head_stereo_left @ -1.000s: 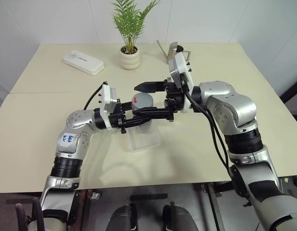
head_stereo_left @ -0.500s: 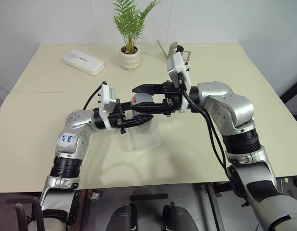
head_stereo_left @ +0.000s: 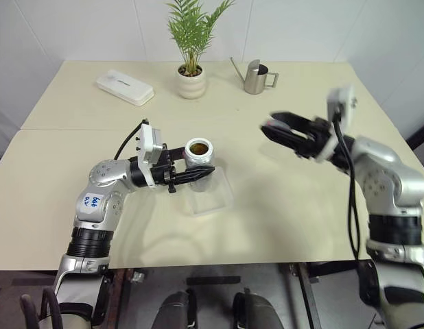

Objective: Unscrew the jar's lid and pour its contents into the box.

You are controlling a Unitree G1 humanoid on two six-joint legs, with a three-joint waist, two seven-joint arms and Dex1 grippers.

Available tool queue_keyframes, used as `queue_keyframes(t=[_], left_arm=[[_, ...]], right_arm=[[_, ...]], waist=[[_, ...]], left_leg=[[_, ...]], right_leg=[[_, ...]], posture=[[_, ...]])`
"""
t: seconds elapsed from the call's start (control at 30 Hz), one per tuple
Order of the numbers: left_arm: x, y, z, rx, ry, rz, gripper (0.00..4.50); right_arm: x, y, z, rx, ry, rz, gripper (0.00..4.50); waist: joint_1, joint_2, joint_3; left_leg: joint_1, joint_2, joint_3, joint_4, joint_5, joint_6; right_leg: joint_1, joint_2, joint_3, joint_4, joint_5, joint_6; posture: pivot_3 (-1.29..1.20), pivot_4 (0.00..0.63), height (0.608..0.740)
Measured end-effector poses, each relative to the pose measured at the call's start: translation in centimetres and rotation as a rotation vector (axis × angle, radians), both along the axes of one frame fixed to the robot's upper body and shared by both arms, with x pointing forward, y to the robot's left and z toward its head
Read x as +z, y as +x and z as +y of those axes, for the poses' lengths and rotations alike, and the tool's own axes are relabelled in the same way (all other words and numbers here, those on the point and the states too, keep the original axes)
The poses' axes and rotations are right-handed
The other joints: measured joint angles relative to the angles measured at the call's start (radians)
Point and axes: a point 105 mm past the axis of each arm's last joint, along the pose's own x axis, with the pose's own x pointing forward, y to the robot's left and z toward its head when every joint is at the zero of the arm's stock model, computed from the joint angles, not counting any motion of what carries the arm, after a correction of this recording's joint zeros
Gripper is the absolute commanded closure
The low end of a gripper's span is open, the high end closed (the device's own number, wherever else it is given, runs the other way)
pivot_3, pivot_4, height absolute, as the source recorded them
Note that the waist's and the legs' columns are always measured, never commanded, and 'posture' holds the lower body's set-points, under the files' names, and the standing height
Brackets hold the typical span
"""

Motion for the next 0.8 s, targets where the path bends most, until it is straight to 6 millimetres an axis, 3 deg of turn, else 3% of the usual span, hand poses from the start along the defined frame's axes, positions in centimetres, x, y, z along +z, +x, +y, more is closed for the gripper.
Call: queue_keyframes(t=[0.1, 0.2, 0.27, 0.43, 0.47, 0.63, 0.8], left_arm=[[0.1, 0.1, 0.0, 0.003, -0.002, 0.002, 2.43], [0.0, 0.4, 0.2, 0.010, -0.006, 0.013, 2.43], [0.2, 0.6, 0.1, 0.007, -0.008, 0.011, 2.43], [0.9, 0.6, -0.3, -0.009, -0.012, -0.008, 2.43], [0.8, 0.7, -0.3, -0.009, -0.014, -0.002, 2.43], [0.6, 1.0, -0.3, -0.007, -0.016, 0.019, 2.43], [0.8, 1.6, 0.2, 0.025, 0.013, -0.006, 2.43]], right_arm=[[-4.7, 0.4, -4.0, -0.164, -0.107, -0.011, 1.93], [-8.4, 0.3, -6.3, -0.240, -0.127, 0.053, 1.93], [-9.6, 0.3, -7.1, -0.275, -0.119, 0.066, 1.93], [-10.8, 0.5, -6.8, -0.292, -0.085, 0.074, 0.25], [-10.9, 0.5, -6.8, -0.296, -0.076, 0.077, 0.01], [-9.5, 0.4, -6.7, -0.293, -0.047, 0.024, 0.01], [-4.6, -0.7, -5.5, -0.211, -0.060, -0.079, 0.01]], waist=[[0.000, 0.000, 0.000], [-0.005, 0.000, 0.000], [-0.012, 0.000, 0.000], [-0.022, 0.000, 0.000], [-0.023, 0.000, 0.000], [-0.022, 0.000, 0.000], [-0.021, 0.001, 0.000]], left_leg=[[0.001, 0.000, 0.001, 0.001, 0.000, 0.000], [0.003, 0.000, 0.003, 0.001, 0.001, 0.001], [0.003, 0.001, 0.002, 0.002, 0.002, 0.000], [0.003, 0.001, 0.000, 0.002, 0.002, 0.000], [0.003, 0.001, 0.000, 0.002, 0.002, 0.000], [0.002, 0.001, 0.000, 0.002, 0.002, 0.000], [0.002, 0.001, -0.002, 0.002, 0.002, 0.000]], right_leg=[[0.000, 0.000, 0.001, 0.001, 0.000, 0.000], [0.000, 0.000, 0.003, 0.003, 0.000, 0.000], [0.000, 0.001, 0.003, 0.004, 0.000, 0.000], [0.001, 0.001, 0.003, 0.004, 0.001, -0.001], [0.001, 0.001, 0.003, 0.004, 0.001, -0.001], [0.001, 0.001, 0.003, 0.004, 0.001, -0.001], [0.001, 0.000, 0.007, 0.003, 0.001, -0.001]], posture=[[0.00, 0.150, 0.740], [0.00, 0.150, 0.740], [0.00, 0.150, 0.740], [0.00, 0.150, 0.740], [0.00, 0.150, 0.740], [0.00, 0.150, 0.740], [0.00, 0.150, 0.740]])
